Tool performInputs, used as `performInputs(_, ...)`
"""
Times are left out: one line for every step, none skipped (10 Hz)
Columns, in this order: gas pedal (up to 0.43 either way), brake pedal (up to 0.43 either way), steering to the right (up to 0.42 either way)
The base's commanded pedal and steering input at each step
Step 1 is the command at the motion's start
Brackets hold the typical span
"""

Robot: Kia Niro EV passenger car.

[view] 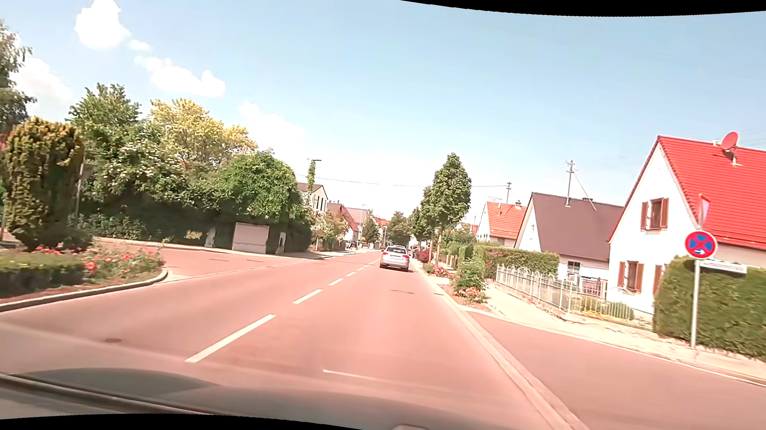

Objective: Follow the waypoints while adhering to traffic rules and regulations

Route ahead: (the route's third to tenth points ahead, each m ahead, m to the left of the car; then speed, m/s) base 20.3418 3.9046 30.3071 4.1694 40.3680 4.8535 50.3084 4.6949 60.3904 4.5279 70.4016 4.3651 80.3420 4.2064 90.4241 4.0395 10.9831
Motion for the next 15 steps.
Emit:
performInputs(0.150,0.000,-0.004)
performInputs(0.150,0.000,-0.005)
performInputs(0.138,0.000,-0.005)
performInputs(0.138,0.000,-0.005)
performInputs(0.138,0.000,-0.005)
performInputs(0.138,0.000,-0.005)
performInputs(0.138,0.000,-0.005)
performInputs(0.130,0.000,-0.005)
performInputs(0.130,0.000,-0.005)
performInputs(0.130,0.000,-0.005)
performInputs(0.130,0.000,-0.005)
performInputs(0.130,0.000,-0.005)
performInputs(0.130,0.000,-0.005)
performInputs(0.130,0.000,-0.004)
performInputs(0.130,0.000,-0.003)
